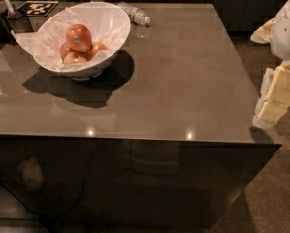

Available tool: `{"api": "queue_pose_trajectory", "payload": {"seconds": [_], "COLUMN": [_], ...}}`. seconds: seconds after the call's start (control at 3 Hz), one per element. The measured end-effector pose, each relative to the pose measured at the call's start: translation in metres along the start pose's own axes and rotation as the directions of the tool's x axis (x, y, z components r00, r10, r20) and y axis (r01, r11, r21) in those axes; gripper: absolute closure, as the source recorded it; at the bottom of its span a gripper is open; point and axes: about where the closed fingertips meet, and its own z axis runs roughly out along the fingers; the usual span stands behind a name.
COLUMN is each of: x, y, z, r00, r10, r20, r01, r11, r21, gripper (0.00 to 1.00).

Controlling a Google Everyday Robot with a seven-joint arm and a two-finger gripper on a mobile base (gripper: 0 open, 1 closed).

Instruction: Pick apple from white bowl

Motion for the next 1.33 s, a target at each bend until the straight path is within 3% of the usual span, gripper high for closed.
{"api": "queue_pose_trajectory", "payload": {"seconds": [0.67,1.0,1.33], "x": [-0.057,-0.062,-0.084], "y": [-0.015,-0.018,-0.025], "z": [-0.003,-0.004,-0.004], "r00": [0.992,0.993,0.99], "r10": [-0.092,-0.097,-0.133], "r20": [-0.083,-0.071,-0.043], "r01": [0.093,0.098,0.135], "r11": [0.9957,0.995,0.9901], "r21": [0.0,0.019,0.038], "gripper": [0.0,0.0,0.0]}}
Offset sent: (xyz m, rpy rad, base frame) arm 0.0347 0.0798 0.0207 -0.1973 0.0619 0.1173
